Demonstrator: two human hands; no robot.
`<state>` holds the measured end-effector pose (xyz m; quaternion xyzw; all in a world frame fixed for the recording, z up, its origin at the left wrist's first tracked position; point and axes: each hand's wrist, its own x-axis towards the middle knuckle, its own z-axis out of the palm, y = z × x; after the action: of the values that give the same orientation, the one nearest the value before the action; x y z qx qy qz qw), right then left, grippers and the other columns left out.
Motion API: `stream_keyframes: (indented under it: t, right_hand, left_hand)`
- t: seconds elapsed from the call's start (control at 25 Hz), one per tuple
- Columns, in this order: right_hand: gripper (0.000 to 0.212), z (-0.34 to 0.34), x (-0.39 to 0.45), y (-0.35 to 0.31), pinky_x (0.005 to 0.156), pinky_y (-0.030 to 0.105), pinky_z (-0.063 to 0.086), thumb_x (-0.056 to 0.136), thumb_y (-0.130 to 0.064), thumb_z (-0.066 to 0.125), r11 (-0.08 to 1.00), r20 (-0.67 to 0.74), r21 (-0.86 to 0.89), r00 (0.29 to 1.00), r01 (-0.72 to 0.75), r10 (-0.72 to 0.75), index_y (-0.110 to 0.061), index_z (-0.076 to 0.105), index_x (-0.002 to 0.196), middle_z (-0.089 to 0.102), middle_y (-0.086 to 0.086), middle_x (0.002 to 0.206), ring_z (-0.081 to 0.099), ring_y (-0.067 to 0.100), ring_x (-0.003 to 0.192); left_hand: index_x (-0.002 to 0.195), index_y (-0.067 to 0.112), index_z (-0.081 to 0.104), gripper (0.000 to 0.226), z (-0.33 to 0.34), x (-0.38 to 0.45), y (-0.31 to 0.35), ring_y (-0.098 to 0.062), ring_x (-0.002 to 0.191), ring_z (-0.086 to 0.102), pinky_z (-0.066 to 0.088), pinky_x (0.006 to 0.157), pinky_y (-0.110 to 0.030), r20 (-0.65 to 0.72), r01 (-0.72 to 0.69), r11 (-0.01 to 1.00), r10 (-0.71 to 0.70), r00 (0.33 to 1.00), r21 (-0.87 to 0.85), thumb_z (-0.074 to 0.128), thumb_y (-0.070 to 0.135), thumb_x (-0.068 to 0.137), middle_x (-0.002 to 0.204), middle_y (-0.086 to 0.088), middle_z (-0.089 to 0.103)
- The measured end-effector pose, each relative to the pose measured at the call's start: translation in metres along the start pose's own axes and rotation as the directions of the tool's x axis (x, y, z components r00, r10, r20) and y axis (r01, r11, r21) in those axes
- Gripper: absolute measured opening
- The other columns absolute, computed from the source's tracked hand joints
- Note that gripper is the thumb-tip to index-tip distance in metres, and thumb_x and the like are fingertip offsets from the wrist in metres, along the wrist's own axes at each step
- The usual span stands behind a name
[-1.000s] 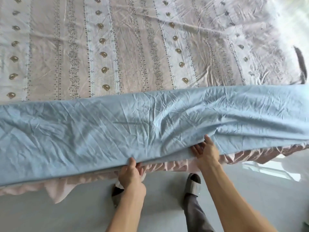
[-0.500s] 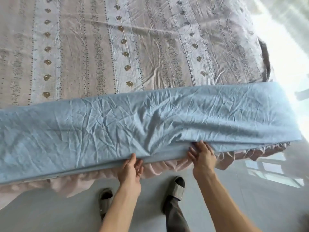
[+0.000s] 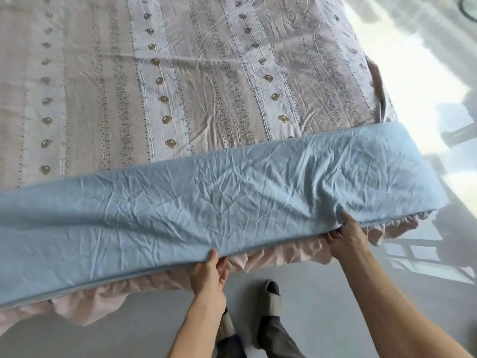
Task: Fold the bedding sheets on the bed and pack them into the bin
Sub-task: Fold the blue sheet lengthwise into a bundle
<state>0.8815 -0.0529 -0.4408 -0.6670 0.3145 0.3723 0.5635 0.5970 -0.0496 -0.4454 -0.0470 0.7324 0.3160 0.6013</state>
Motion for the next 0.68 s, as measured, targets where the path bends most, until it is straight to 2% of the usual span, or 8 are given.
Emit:
stream_keyframes:
  t: [0.08, 0.2, 0.28, 0.32, 0.4, 0.52, 0.6, 0.68]
  right_hand:
    - [0.050, -0.007, 0.015, -0.029, 0.063, 0.038, 0.060, 0.083, -0.029, 0.074, 0.999, -0.020, 0.040, 1.000, -0.007, 0.008, -0.012, 0.060, 0.128, 0.070, 0.003, 0.095, 0.070, 0.021, 0.078]
    - [0.044, -0.019, 0.038, -0.076, 0.054, 0.035, 0.056, 0.087, -0.035, 0.072, 0.997, -0.048, 0.076, 0.999, 0.004, 0.000, -0.014, 0.060, 0.124, 0.071, 0.002, 0.101, 0.070, 0.021, 0.079]
    - [0.030, -0.028, 0.043, -0.108, 0.063, 0.032, 0.058, 0.090, -0.029, 0.070, 0.998, -0.084, 0.034, 0.995, 0.059, -0.056, -0.014, 0.060, 0.113, 0.069, 0.005, 0.114, 0.066, 0.019, 0.079]
    - [0.020, -0.035, 0.051, -0.122, 0.068, 0.022, 0.057, 0.094, -0.022, 0.064, 0.996, -0.086, 0.024, 0.993, 0.087, -0.085, -0.010, 0.059, 0.109, 0.064, 0.011, 0.124, 0.065, 0.021, 0.083]
    - [0.027, -0.057, 0.073, -0.143, 0.056, 0.001, 0.041, 0.101, -0.013, 0.051, 0.999, -0.086, 0.015, 0.996, 0.030, -0.028, 0.005, 0.056, 0.120, 0.053, 0.024, 0.136, 0.059, 0.034, 0.108]
    - [0.043, -0.094, 0.117, -0.165, 0.075, 0.029, 0.050, 0.092, -0.028, 0.066, 0.958, -0.247, -0.241, 0.945, 0.157, -0.217, 0.002, 0.057, 0.121, 0.061, 0.018, 0.115, 0.060, 0.037, 0.108]
    - [0.032, -0.121, 0.129, -0.184, 0.082, 0.042, 0.048, 0.091, -0.028, 0.060, 0.785, -0.194, -0.591, 0.912, 0.186, -0.362, -0.009, 0.057, 0.116, 0.064, 0.015, 0.108, 0.062, 0.035, 0.099]
    - [0.028, -0.131, 0.133, -0.218, 0.086, 0.041, 0.045, 0.089, -0.019, 0.058, 0.404, 0.208, -0.794, 0.828, 0.453, -0.521, -0.014, 0.055, 0.117, 0.065, 0.012, 0.113, 0.060, 0.034, 0.100]
  left_hand:
    - [0.096, 0.012, 0.062, 0.007, 0.017, -0.009, -0.014, -0.009, 0.064, 0.068, 0.047, 0.055, -0.022, 0.044, 0.011, 1.000, -0.012, 0.999, 0.029, 0.064, 0.018, 0.094, 0.083, -0.003, 0.068]
    - [0.105, 0.015, 0.064, 0.017, 0.055, -0.029, -0.050, -0.012, 0.083, 0.067, 0.045, 0.065, -0.024, 0.120, 0.048, 0.998, -0.052, 0.991, 0.039, 0.069, 0.021, 0.090, 0.092, 0.001, 0.070]
    - [0.102, 0.017, 0.067, 0.019, 0.083, -0.043, -0.069, -0.012, 0.085, 0.064, 0.043, 0.068, -0.025, 0.209, 0.096, 0.995, -0.099, 0.973, 0.025, 0.073, 0.026, 0.086, 0.093, 0.003, 0.069]
    - [0.097, 0.016, 0.067, 0.018, 0.099, -0.051, -0.079, -0.011, 0.078, 0.061, 0.042, 0.066, -0.025, 0.223, 0.111, 0.994, -0.111, 0.969, 0.012, 0.074, 0.028, 0.085, 0.087, 0.002, 0.068]
    - [0.089, 0.015, 0.065, 0.015, 0.135, -0.058, -0.105, -0.011, 0.067, 0.055, 0.040, 0.060, -0.024, 0.117, 0.107, 0.994, -0.109, 0.987, 0.022, 0.075, 0.026, 0.085, 0.075, 0.001, 0.063]
    - [0.082, 0.016, 0.061, 0.013, 0.188, -0.069, -0.130, -0.011, 0.058, 0.048, 0.038, 0.055, -0.024, 0.022, 0.079, 0.993, -0.077, 0.997, -0.086, 0.072, 0.017, 0.087, 0.056, 0.004, 0.059]
    - [0.080, 0.017, 0.059, 0.014, 0.211, -0.075, -0.149, -0.009, 0.054, 0.048, 0.037, 0.055, -0.023, -0.026, 0.044, 0.994, -0.047, 0.999, -0.105, 0.071, 0.016, 0.087, 0.051, 0.006, 0.058]
    - [0.083, 0.017, 0.059, 0.011, 0.238, -0.090, -0.177, -0.008, 0.055, 0.050, 0.037, 0.055, -0.023, -0.047, 0.035, 0.990, -0.042, 0.998, -0.138, 0.069, 0.016, 0.087, 0.060, 0.004, 0.060]
